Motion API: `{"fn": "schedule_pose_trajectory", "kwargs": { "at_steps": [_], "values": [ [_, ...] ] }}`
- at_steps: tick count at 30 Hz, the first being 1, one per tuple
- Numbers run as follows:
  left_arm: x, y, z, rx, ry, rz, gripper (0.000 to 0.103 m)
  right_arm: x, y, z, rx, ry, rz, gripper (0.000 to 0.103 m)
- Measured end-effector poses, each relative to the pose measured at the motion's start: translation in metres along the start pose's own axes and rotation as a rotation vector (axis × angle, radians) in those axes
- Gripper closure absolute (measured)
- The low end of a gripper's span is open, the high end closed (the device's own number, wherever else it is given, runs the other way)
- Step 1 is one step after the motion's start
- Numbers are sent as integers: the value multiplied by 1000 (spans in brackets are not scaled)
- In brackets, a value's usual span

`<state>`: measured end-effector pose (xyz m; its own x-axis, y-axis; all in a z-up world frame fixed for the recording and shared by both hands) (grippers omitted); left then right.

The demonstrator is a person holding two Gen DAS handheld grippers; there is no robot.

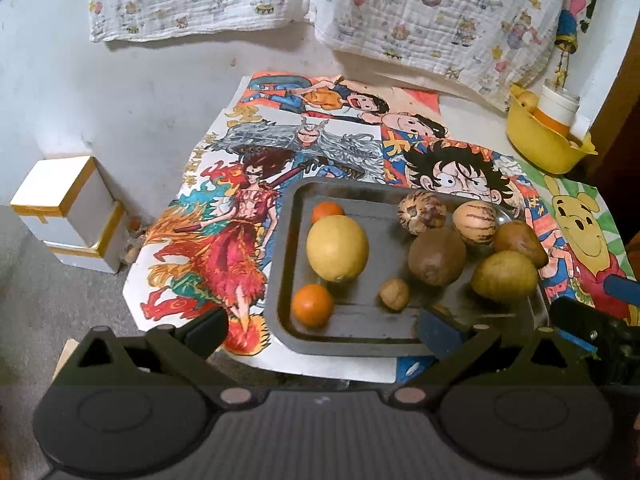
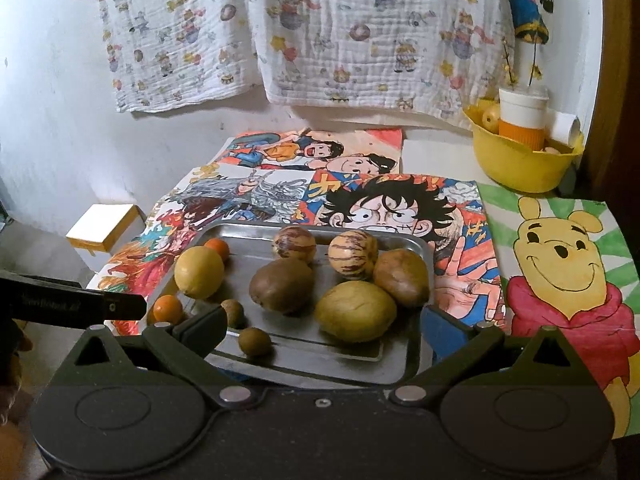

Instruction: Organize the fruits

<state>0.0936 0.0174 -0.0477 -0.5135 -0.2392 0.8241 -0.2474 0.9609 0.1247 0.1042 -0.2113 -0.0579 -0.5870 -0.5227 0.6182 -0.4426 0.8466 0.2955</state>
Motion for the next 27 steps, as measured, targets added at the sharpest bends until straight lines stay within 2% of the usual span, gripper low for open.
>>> {"fn": "schedule_pose_trajectory", "kwargs": {
  "at_steps": [5,18,27],
  "values": [
    [11,17,14,-9,-21,20,1,12,21,6,-43,-19,22,1],
    [36,68,51,-33,-64,40,1,34,74,40,-60,-56,71,1],
    [45,81,59,-50,-93,54,1,42,91,51,-54,-59,92,1]
  ]
}}
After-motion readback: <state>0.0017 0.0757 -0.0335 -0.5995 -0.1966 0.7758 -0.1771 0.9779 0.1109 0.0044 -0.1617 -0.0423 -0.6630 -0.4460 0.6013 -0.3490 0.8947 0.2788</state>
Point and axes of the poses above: each gripper's, at about its wrist camera, not at the fingertips, and x roughly against the way its jaws point, y to its left, z to its underside, the point moved 3 cm from there along -x, roughly the way its jaws point, and after that the axes turned 12 degrees about -z, right-handed, at the moved point
